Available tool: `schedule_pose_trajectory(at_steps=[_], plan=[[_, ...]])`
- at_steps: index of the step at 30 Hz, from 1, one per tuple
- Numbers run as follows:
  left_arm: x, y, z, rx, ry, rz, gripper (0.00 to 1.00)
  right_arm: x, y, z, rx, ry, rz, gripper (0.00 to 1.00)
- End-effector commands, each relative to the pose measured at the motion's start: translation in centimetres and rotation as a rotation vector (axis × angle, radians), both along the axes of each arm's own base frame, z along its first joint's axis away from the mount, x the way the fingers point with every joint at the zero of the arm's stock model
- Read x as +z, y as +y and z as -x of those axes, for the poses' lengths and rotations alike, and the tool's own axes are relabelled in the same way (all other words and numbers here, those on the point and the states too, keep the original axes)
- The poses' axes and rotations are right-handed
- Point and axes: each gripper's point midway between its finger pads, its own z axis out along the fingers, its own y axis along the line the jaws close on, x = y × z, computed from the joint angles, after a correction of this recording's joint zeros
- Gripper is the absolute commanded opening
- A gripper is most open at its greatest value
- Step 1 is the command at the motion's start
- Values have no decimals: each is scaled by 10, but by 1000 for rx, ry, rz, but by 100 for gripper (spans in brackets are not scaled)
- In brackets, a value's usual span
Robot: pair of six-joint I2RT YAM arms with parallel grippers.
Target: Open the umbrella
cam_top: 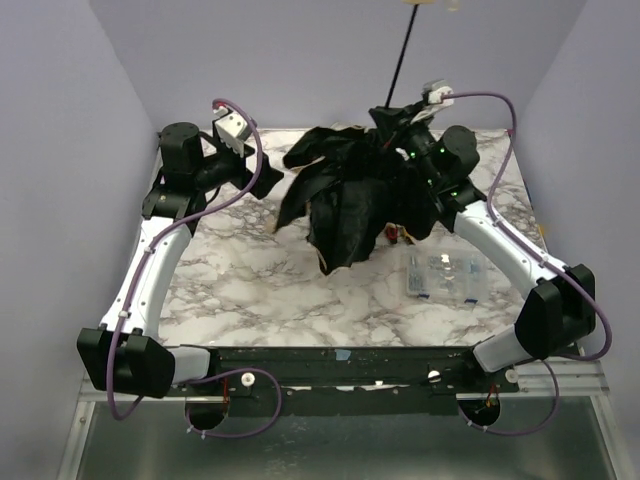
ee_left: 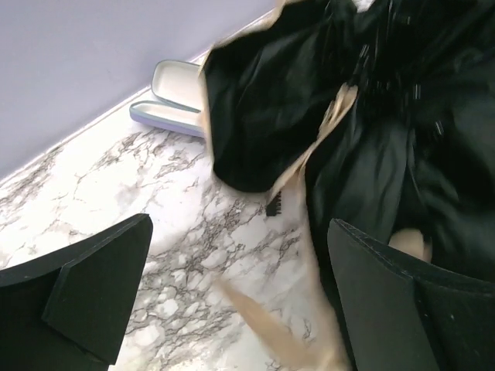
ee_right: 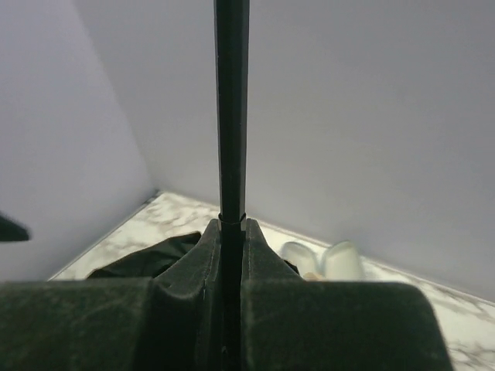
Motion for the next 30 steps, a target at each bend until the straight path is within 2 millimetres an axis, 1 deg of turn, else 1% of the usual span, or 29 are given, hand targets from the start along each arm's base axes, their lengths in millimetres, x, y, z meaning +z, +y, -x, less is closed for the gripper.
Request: schedule_pose_trajectory(at_steps=[1, 4, 5, 6, 7, 8, 11, 12, 13, 14, 16, 17, 19, 21, 24, 26, 28, 30], plan=[[19, 0, 2, -26, -62, -27, 99, 49, -57, -17, -156, -103, -125, 0], [23, -10, 7, -106, -65, -32, 99, 40, -4, 22, 103, -95, -92, 0], [26, -14, 10, -134, -80, -35, 99, 39, 13, 36, 152, -107, -74, 0], [30, -17, 12, -152, -102, -39, 99, 39, 22, 46, 167, -130, -62, 0], [34, -23, 16, -179, -128, -43, 99, 42, 23, 49, 165, -145, -66, 0], [37, -28, 19, -200, -160, -55, 98, 44, 21, 48, 150, -147, -70, 0], [46, -54, 40, -308, -267, -109, 98, 52, 13, 36, 78, -150, -82, 0], [47, -62, 47, -338, -301, -131, 97, 54, 13, 35, 74, -153, -85, 0], [49, -73, 54, -377, -346, -160, 94, 55, 13, 35, 75, -151, -87, 0], [50, -79, 58, -390, -372, -188, 90, 55, 15, 35, 82, -142, -91, 0], [48, -97, 66, -440, -419, -260, 79, 52, 20, 36, 92, -130, -88, 0], [44, -105, 67, -457, -430, -304, 72, 51, 23, 37, 94, -126, -87, 0], [36, -117, 66, -474, -438, -372, 62, 51, 28, 41, 104, -127, -90, 0], [31, -127, 62, -475, -464, -414, 56, 50, 33, 44, 108, -124, -88, 0], [22, -141, 55, -465, -505, -471, 52, 48, 35, 45, 104, -113, -90, 0], [13, -151, 54, -482, -514, -515, 50, 48, 35, 44, 94, -107, -95, 0], [-5, -158, 56, -514, -498, -556, 48, 52, 32, 41, 71, -106, -105, 0], [-32, -160, 60, -556, -449, -598, 47, 57, 26, 35, 29, -104, -124, 0]])
